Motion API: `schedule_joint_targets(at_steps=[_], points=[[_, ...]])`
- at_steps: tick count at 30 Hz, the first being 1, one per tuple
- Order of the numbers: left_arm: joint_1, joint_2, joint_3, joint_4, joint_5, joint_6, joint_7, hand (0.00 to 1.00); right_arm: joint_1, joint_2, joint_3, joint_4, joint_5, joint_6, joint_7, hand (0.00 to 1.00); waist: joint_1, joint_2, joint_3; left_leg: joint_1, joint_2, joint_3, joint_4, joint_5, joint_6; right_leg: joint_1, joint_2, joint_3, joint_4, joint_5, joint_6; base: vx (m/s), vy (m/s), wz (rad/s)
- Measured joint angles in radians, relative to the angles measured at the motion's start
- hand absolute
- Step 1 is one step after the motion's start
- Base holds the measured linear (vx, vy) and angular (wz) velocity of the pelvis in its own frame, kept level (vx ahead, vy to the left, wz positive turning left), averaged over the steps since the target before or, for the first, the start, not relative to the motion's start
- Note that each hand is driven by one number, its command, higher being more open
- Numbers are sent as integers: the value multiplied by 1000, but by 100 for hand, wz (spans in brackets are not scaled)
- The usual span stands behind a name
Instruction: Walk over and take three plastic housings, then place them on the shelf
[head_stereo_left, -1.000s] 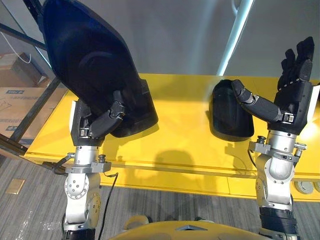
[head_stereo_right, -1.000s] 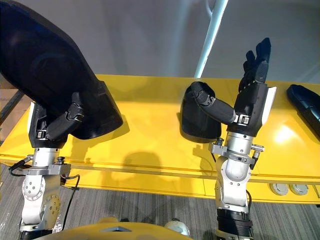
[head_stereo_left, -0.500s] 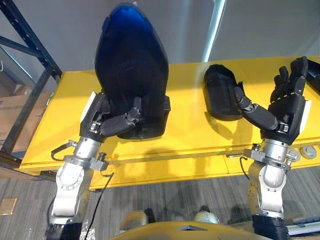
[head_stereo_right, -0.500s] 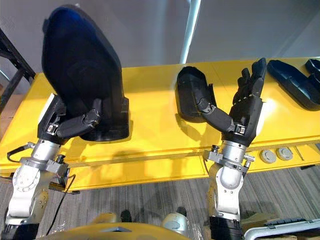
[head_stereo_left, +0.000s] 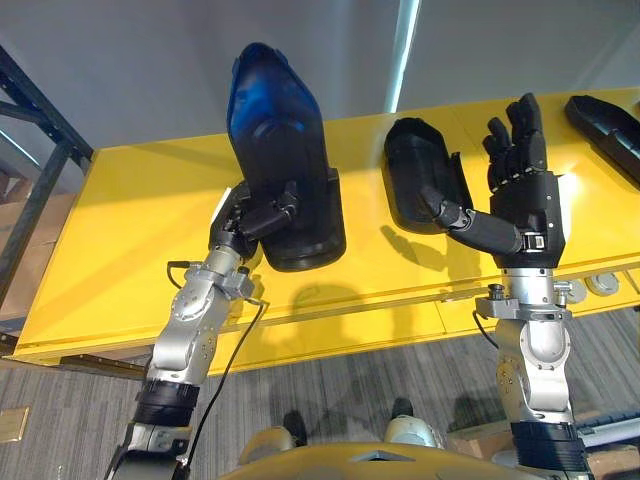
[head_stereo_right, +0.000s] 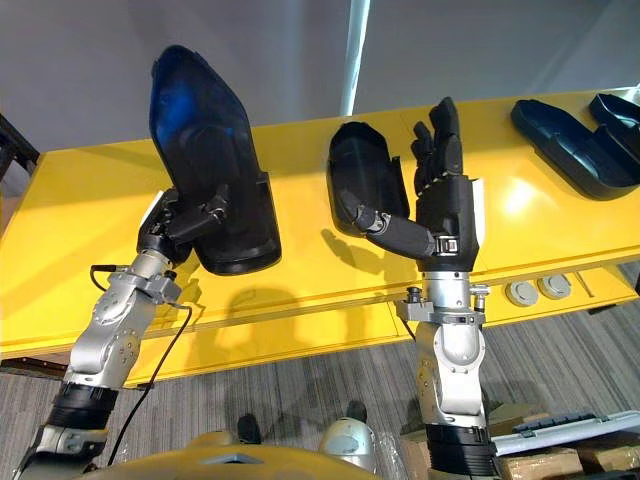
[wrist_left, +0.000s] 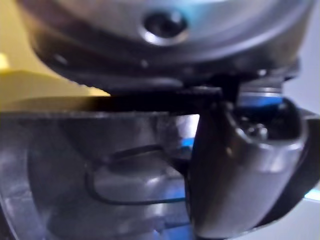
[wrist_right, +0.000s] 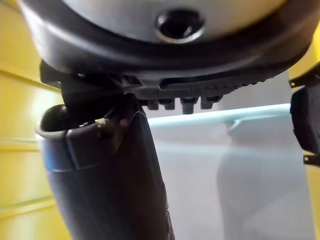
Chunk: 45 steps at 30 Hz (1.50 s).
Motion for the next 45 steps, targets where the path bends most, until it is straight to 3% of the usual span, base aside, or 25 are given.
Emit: schedule_joint_targets(at_steps=[10,17,27,28,35,45], points=[[-235,50,2,234,-58,13,12,0,-128,-47,139,24,-1,23,75,100,-18,8,27,-12,-9,-5,-36,36,4,-30,-2,-1,11,3,1,-11,0,1],[-312,81,22,308,-50,70,9,0,-139,-50,140,43,-1,67,67,100,-24,30,52,-12,-8,-1,-45,45,3,-39,-1,5,15,2,1,-8,-1,-1],[-380,101,40,421,-47,103,-10,0,-140,-50,143,42,-1,89,66,100,-23,27,74,1,-5,9,-51,51,1,-39,1,23,19,3,-1,-9,3,-3],[-383,104,46,422,-45,102,-8,100,-140,-50,143,41,-1,90,65,100,-24,29,82,2,-5,11,-50,50,1,-40,1,26,19,3,-1,-26,6,-6],[-410,128,45,461,107,87,54,100,-140,-51,144,39,-1,106,61,100,-31,37,107,-4,1,13,-36,46,-3,-42,4,29,21,4,-2,-5,1,-1],[-422,152,49,502,145,74,76,100,-140,-51,153,34,-1,113,49,100,-40,51,117,0,3,14,-33,45,-3,-38,6,31,22,4,-2,0,0,0]])
